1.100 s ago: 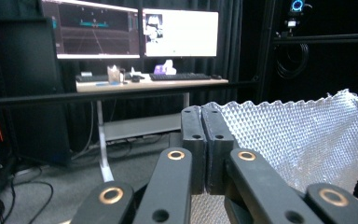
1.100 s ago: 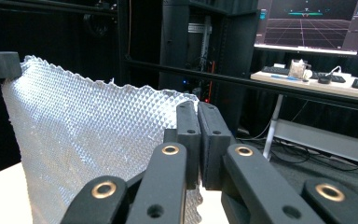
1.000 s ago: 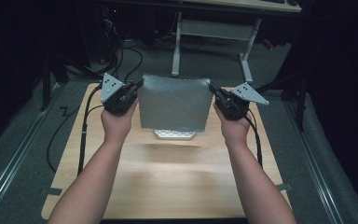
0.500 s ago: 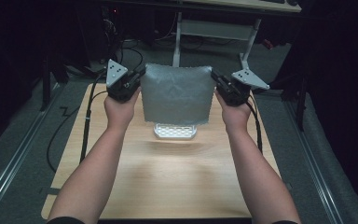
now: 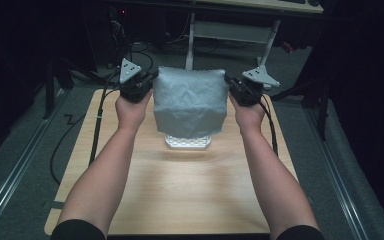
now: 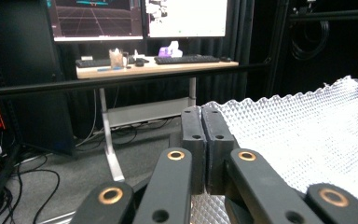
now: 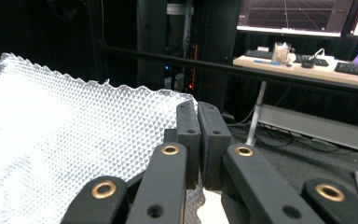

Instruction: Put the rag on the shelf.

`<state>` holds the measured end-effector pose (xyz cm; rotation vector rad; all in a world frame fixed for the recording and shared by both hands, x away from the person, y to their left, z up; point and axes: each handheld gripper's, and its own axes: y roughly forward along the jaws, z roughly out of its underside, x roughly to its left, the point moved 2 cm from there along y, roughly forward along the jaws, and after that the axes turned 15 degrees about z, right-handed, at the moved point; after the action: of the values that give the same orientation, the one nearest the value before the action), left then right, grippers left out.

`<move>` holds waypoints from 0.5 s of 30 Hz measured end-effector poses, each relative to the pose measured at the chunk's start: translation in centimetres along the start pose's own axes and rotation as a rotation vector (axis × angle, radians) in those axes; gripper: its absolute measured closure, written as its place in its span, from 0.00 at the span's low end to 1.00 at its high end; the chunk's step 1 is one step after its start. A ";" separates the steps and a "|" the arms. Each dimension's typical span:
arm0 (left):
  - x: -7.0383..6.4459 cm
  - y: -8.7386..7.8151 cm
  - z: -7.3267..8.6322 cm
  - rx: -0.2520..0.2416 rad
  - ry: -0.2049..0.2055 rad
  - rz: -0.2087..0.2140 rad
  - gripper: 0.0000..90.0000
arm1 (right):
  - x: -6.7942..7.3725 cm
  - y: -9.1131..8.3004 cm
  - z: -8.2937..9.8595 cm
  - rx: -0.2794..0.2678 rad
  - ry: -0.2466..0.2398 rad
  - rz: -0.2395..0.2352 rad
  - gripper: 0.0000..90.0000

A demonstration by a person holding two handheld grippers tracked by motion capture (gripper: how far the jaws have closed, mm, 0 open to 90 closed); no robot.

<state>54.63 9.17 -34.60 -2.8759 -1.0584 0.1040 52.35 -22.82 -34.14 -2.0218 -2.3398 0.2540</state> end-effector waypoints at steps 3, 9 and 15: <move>0.8 0.6 0.9 0.038 -0.033 -0.005 1.00 | 0.1 0.9 0.5 0.028 -0.013 0.000 0.99; 1.9 1.5 2.9 0.118 -0.074 0.001 1.00 | 0.5 2.5 2.3 0.098 -0.017 -0.007 0.99; 1.9 1.5 4.9 0.158 -0.112 0.040 1.00 | 0.3 2.6 4.5 0.142 -0.018 -0.027 0.99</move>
<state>56.63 9.53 -39.67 -2.7771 -0.9617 0.3385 54.19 -22.58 -38.99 -1.9298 -2.2861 0.4258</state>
